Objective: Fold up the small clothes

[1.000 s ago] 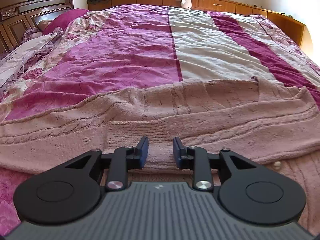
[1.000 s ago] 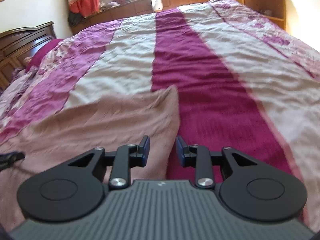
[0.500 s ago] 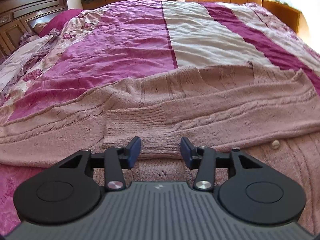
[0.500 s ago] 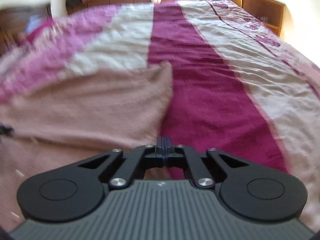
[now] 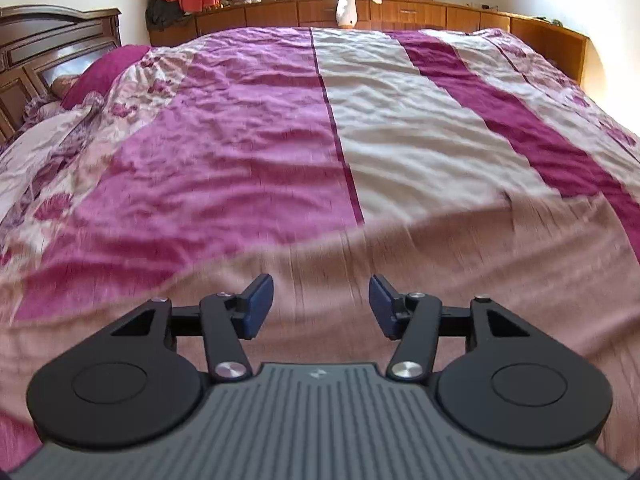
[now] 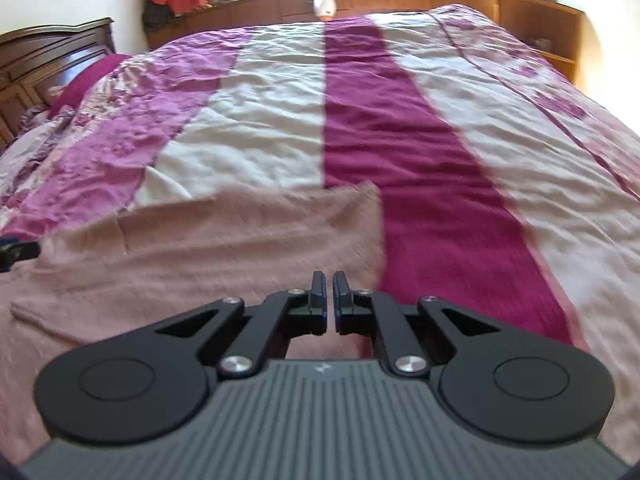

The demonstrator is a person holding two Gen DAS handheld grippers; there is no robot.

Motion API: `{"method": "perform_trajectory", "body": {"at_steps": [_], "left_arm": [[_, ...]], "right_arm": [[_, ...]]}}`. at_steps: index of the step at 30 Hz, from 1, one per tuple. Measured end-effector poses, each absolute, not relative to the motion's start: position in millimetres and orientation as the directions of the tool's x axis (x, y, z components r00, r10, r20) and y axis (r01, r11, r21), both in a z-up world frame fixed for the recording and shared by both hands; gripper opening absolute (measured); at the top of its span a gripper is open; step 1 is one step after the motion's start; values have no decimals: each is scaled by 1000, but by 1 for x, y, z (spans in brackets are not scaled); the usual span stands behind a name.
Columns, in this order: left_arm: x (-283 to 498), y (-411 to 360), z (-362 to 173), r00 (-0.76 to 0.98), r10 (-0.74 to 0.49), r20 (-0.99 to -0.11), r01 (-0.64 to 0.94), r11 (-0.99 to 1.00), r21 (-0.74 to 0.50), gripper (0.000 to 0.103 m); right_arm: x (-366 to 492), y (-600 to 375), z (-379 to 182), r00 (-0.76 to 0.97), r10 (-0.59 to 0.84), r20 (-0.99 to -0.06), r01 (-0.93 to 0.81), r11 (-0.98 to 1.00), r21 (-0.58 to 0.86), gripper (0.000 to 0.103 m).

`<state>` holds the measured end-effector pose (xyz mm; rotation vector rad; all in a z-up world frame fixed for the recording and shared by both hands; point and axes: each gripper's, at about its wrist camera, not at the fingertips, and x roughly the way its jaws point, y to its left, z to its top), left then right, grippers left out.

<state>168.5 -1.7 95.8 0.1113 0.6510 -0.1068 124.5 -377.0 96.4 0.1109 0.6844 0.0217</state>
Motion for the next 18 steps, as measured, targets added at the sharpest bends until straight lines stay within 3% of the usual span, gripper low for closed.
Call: {"method": "perform_trajectory", "body": {"at_steps": [6,14,15,16,18], "left_arm": [[226,-12,100,770,-93,-631,177,982,71,72],[290,-30,81,717,-130,-685,224,973,50,73],[296,-32,78,708,-139,-692,231,972,40,73],[299,-34,75,701,-148,-698,236,971,31,73],[305,-37,69,687,-159,-709,238,971,13,74]], "right_arm": [[180,-361,90,745,133,-653,-8,982,190,8],[231,-341,81,727,154,-670,-41,983,182,9],[235,-340,80,725,158,-671,-45,982,182,16],[239,-340,79,726,164,-668,-50,981,186,42],[241,-339,77,747,169,-643,-56,980,192,81]]}}
